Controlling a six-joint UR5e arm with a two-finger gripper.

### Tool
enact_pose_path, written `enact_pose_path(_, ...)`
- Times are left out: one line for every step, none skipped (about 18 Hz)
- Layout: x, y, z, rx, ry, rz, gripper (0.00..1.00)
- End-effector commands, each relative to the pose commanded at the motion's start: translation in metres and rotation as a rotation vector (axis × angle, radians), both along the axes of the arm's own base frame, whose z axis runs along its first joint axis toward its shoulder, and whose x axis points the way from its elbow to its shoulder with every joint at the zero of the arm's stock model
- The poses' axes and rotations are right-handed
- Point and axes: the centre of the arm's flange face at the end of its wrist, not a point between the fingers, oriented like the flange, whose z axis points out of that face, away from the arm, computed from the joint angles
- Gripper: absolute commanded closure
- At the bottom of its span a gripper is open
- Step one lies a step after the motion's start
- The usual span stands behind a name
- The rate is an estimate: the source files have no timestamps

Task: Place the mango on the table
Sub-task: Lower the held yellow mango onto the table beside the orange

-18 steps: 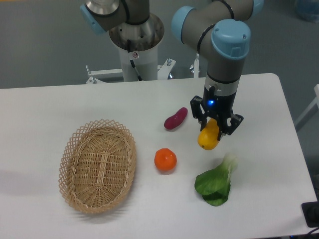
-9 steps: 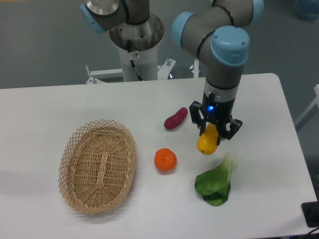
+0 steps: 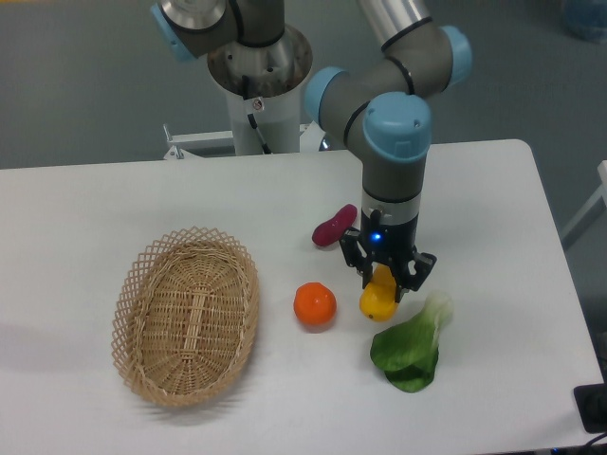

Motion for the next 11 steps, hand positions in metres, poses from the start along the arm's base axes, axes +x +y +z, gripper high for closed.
enact_pose_path(-0.001,0.001,-0.006,-0.007,-0.003,-0.013,0.64)
enact_pose_path(-0.004,0.004,-0.013,-0.004,0.003,-0.019,0.64)
enact_pose_path(-0.006,0.006,-0.018,0.002,0.009,-0.016,0.64)
enact_pose_path(-0.004,0.011,-0.024,0.001,0.012,-0.025,0.64)
enact_pose_path(-0.002,0.01,-0.031,-0.011,0.011,-0.029,0.64)
enact_pose_path(0.001,0.008,-0.037,-0.033,0.011,-0.03,0.64)
enact_pose_path(0.0,0.006,-0.037,-0.048,0.022,-0.028,0.64)
enact_pose_path(0.0,0.006,-0.044,-0.065,0.019,-0.036,0.64)
enact_pose_path(0.001,0.007,-0.05,-0.076,0.014,-0.045,0.64)
enact_pose_path(0.002,0.012,-0.058,-0.087,0.007,-0.052,0.64)
enact_pose_path(0.004,0.015,-0.06,-0.088,0.004,-0.056,0.64)
